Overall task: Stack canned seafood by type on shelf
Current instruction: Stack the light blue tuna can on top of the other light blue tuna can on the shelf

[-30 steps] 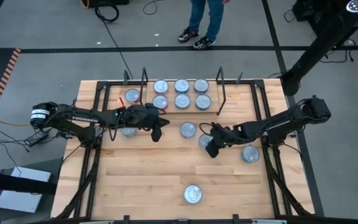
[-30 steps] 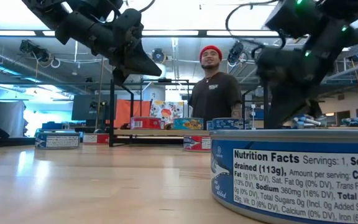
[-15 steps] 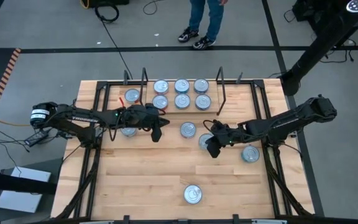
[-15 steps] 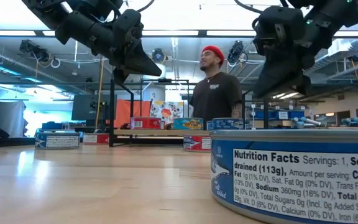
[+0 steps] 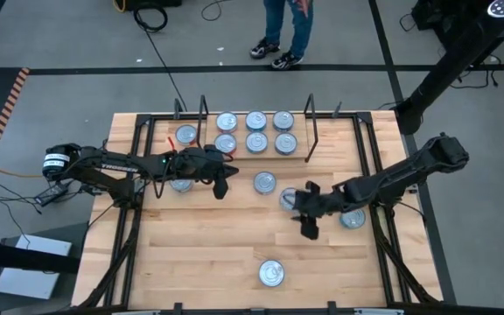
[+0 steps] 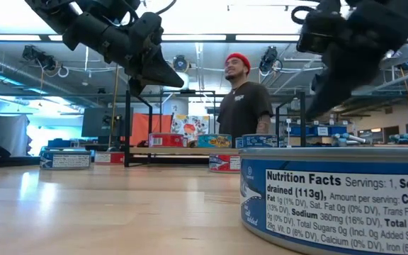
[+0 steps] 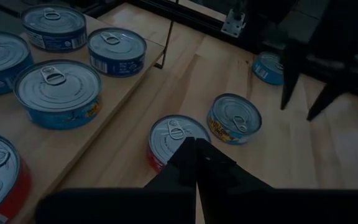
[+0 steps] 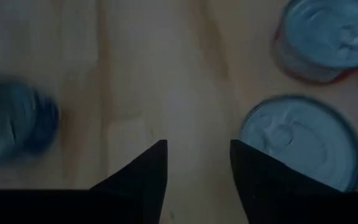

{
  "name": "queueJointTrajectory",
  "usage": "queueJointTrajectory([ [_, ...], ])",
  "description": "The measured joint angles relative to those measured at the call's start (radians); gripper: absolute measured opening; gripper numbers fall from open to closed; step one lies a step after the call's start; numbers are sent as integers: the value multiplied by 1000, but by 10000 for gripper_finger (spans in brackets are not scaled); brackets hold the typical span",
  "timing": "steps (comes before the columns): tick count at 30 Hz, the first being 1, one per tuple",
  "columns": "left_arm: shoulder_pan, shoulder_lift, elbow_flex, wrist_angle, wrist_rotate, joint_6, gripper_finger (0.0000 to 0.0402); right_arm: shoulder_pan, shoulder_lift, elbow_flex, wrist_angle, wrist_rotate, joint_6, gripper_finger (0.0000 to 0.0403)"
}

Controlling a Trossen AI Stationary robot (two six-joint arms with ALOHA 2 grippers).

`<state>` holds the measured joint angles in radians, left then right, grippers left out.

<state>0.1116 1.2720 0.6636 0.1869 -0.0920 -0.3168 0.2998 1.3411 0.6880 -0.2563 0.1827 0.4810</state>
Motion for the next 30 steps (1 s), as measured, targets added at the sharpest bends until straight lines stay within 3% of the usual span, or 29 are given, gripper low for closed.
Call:
queueJointTrajectory([
  [10, 0, 0, 0, -2, -4, 0, 5, 35, 158, 6, -53, 112, -93, 160],
  [19, 0, 0, 0, -8, -5, -1, 5, 38, 178, 83, -62, 238, -172, 153],
  [30, 0, 0, 0, -9, -5, -2, 5, 11, 266, 85, -99, 234, -223, 134],
])
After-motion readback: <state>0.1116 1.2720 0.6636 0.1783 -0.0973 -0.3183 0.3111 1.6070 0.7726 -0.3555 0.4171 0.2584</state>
